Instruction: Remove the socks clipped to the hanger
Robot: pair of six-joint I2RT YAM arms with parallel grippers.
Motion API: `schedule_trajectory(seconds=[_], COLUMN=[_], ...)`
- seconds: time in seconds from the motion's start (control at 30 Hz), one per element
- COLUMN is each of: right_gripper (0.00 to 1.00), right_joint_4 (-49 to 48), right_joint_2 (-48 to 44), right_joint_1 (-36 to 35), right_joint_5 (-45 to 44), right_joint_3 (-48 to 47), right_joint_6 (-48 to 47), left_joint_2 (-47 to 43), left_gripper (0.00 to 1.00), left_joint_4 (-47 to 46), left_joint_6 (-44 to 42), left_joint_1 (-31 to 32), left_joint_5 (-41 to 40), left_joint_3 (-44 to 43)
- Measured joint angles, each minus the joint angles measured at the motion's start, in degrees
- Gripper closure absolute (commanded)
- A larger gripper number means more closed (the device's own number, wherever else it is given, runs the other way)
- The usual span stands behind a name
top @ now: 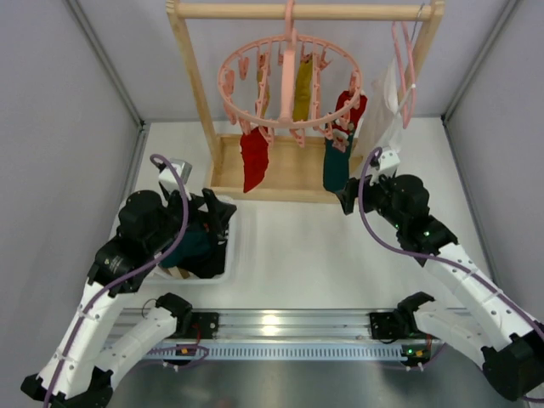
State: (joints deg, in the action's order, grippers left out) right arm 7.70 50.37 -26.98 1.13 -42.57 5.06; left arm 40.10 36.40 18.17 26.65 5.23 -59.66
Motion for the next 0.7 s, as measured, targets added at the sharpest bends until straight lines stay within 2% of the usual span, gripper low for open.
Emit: schedule_trajectory(seconds=[0.17,0.4,0.7], right_gripper=[0.23,0.22,0.23], right_joint_4=[-1.4,-8.1,-22.0], right_joint_2=[6.0,12.7,17.0], right_joint_1=[3.9,4.4,5.3], right_joint_5=[4.5,6.4,6.8], right_joint_3=[-1.5,-2.1,1.0], right_joint_6=[-1.2,-2.2,-3.0], left_joint_2=[-3.4,-3.2,-3.4], left_gripper=[0.01,0.01,0.01], left_joint_4=[-0.2,-0.4,-0.5], left_joint_6=[-1.6,-1.7,-1.8], left_joint_1=[0.0,0.0,0.0], left_joint_5=[1.7,3.1,5.1], left_joint_3=[3.5,6.6,6.6])
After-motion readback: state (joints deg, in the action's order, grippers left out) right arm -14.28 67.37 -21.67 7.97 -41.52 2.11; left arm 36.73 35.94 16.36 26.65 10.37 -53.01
